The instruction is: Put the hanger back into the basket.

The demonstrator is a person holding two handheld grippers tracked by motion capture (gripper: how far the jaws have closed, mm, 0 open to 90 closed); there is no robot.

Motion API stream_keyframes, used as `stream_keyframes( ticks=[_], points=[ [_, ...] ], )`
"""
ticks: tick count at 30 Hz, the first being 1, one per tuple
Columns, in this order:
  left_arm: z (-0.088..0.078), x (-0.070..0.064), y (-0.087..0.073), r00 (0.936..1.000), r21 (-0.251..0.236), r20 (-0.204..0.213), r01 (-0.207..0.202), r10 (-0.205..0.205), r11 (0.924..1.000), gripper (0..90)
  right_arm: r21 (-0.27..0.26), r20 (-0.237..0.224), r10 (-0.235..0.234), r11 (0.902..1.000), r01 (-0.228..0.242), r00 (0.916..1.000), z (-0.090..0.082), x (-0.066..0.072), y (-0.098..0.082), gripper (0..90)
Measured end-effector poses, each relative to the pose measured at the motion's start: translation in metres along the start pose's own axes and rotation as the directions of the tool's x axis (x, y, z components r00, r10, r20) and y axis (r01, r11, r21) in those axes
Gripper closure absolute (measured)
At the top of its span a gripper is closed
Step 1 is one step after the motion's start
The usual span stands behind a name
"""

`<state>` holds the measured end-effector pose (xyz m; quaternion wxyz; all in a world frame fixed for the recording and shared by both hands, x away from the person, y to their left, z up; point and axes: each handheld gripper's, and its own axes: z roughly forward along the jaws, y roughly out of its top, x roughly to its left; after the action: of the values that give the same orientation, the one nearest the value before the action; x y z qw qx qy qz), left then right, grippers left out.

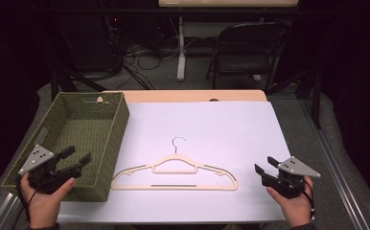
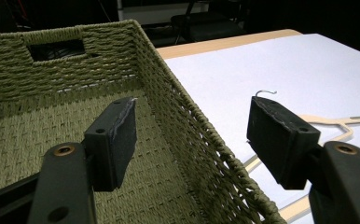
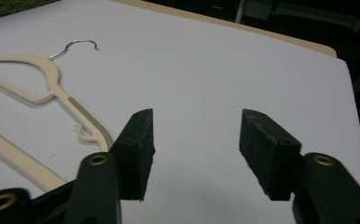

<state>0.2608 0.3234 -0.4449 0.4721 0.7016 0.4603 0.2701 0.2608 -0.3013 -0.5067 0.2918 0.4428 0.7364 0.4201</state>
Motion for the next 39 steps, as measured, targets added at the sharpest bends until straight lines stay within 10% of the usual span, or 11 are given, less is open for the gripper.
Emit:
stream_keyframes(
  ticks=[3, 19, 27, 39],
  points=[
    [-0.001, 0.0, 0.001, 1.0, 0.001, 0.005, 0.001, -0.001, 1.0, 32.8, -0.042, -0.013, 0.005, 0.9991, -0.006, 0.9999, 0.007, 0.0, 0.001, 49.3],
    [-0.005, -0.01, 0.006, 0.9994, -0.008, 0.033, -0.006, 0.006, 1.0, 32.9, 0.115, -0.125, -0.036, 0.9921, 0.051, 0.9915, 0.012, 0.007, 0.046, 44.4],
    [-0.006, -0.008, 0.006, 0.9996, -0.007, 0.027, 0.004, -0.003, 1.0, 33.6, 0.168, -0.183, -0.147, 0.9696, 0.178, 0.972, 0.025, 0.02, 0.082, 44.5],
    [-0.009, -0.01, 0.008, 0.9996, -0.014, 0.027, -0.005, 0.006, 0.9999, 33.9, 0.233, -0.301, -0.25, 0.9164, 0.325, 0.9203, 0.056, 0.047, 0.124, 45.3]
  ],
)
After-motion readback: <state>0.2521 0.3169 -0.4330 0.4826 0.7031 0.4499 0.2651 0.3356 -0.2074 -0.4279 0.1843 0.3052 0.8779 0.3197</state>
